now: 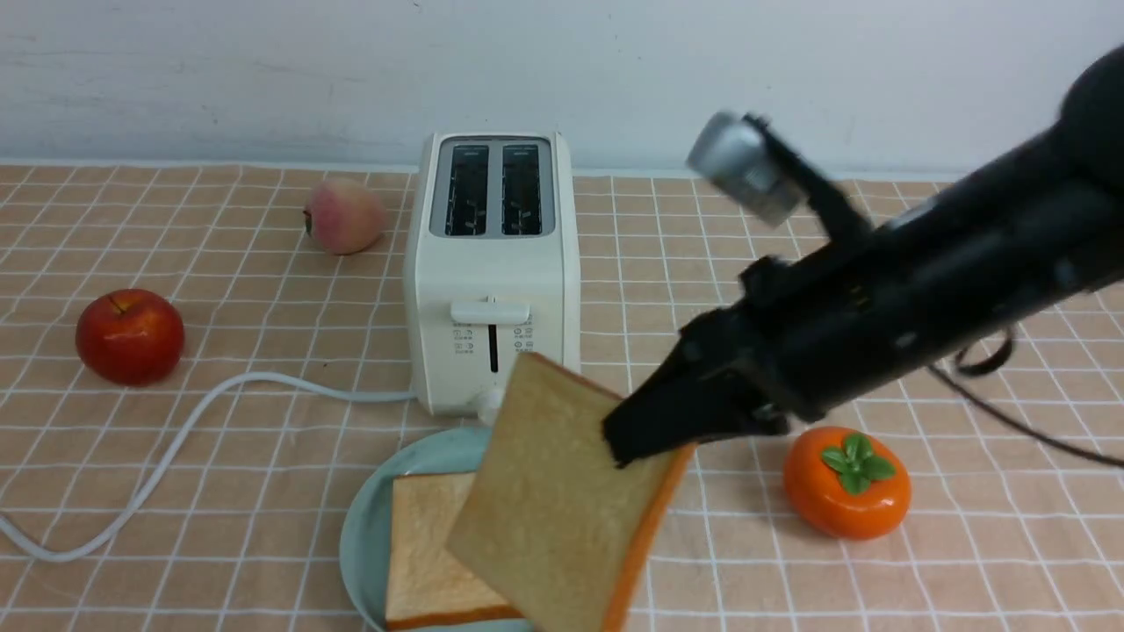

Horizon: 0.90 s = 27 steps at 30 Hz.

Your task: Take toasted bread from bread machine on light coffee tablecloth place on plate.

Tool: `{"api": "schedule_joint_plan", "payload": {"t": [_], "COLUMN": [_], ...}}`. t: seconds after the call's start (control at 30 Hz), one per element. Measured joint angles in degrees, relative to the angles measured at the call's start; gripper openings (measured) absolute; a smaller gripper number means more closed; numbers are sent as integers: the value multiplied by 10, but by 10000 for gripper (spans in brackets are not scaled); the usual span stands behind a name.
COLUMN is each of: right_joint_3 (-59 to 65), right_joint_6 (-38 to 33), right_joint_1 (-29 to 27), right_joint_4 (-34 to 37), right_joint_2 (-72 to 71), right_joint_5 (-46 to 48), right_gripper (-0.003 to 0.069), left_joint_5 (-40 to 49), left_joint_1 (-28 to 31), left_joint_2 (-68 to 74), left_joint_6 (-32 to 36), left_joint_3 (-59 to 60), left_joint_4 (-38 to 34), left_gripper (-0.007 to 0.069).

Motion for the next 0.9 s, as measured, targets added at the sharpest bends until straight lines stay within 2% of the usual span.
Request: {"api": "schedule_joint_plan", "payload": {"t": [0.07,0.1,0.17,0.27,0.37,0.43,0.47,0.53,0.67,0.8,0.9], "right_joint_3": [8,9,9,9,9,9,10,10,10,8,-12], "right_joint_6": [-46,-50,-86,-95,-100,-101,-101,-101,-101,-83,-33], "right_joint_1": [11,11,19,20,20,20,17,11,-33,-86,-151], "right_joint_4": [57,57,135,166,181,182,181,175,142,96,23], "right_joint_2": [37,41,90,120,163,177,186,190,174,139,89], "right_joint_5": [-32,-34,-58,-69,-101,-115,-132,-137,-125,-85,-29], "right_gripper": [99,99,99,99,146,181,238,286,400,419,377], "left_joint_5": [0,0,0,0,0,0,0,0,0,0,0], "left_joint_1": [0,0,0,0,0,0,0,0,0,0,0], "left_joint_2": [0,0,0,0,0,0,0,0,0,0,0], "left_joint_6": [0,0,0,0,0,0,0,0,0,0,0], "left_joint_3": [0,0,0,0,0,0,0,0,0,0,0], "left_joint_4": [0,0,0,0,0,0,0,0,0,0,0], "left_gripper": [-14,-14,-14,-14,-14,-14,-14,-14,-14,-14,-14]}}
